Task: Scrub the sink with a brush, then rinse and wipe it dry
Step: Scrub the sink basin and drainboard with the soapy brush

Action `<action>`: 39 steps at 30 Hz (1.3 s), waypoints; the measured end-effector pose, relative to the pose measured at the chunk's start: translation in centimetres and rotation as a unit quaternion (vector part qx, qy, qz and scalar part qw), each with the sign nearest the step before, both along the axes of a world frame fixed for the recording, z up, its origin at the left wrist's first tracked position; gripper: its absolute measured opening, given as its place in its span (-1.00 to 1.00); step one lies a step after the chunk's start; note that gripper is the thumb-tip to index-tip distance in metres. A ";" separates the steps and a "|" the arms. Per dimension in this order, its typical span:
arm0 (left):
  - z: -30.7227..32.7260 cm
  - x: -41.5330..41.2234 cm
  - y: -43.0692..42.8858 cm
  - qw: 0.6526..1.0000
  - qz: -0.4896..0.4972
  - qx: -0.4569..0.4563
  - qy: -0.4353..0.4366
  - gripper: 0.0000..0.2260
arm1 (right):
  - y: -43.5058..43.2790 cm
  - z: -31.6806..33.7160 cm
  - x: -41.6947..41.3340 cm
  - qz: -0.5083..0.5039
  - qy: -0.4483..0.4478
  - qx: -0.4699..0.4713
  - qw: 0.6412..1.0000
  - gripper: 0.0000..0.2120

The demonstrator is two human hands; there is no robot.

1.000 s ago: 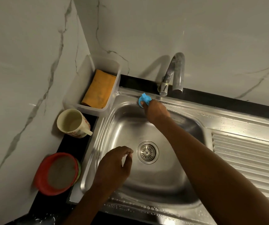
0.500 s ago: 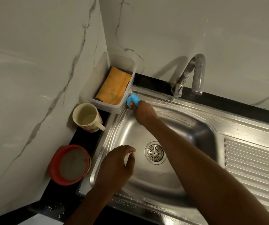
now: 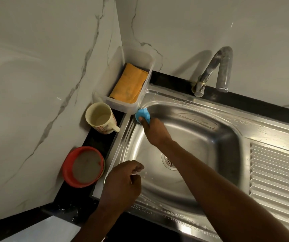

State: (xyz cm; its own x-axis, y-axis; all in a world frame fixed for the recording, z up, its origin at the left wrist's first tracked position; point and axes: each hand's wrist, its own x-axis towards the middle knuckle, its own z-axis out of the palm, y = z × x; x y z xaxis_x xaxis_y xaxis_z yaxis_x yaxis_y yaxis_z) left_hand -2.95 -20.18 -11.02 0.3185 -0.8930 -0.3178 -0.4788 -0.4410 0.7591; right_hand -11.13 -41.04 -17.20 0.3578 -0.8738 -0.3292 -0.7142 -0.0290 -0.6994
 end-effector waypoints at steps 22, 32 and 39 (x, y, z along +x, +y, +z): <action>2.0 1.9 8.1 0.997 0.066 -0.023 0.007 -0.79 | 9.5 2.6 0.1 0.077 0.060 0.054 0.994 -0.54; 2.5 3.1 9.9 0.997 0.055 -0.051 -0.003 -0.82 | 18.4 5.7 -1.6 0.246 0.181 0.056 0.951 -0.55; 3.3 2.2 11.8 0.992 0.103 -0.073 0.005 -0.78 | 16.2 5.7 -5.3 0.254 0.222 0.039 0.941 -0.47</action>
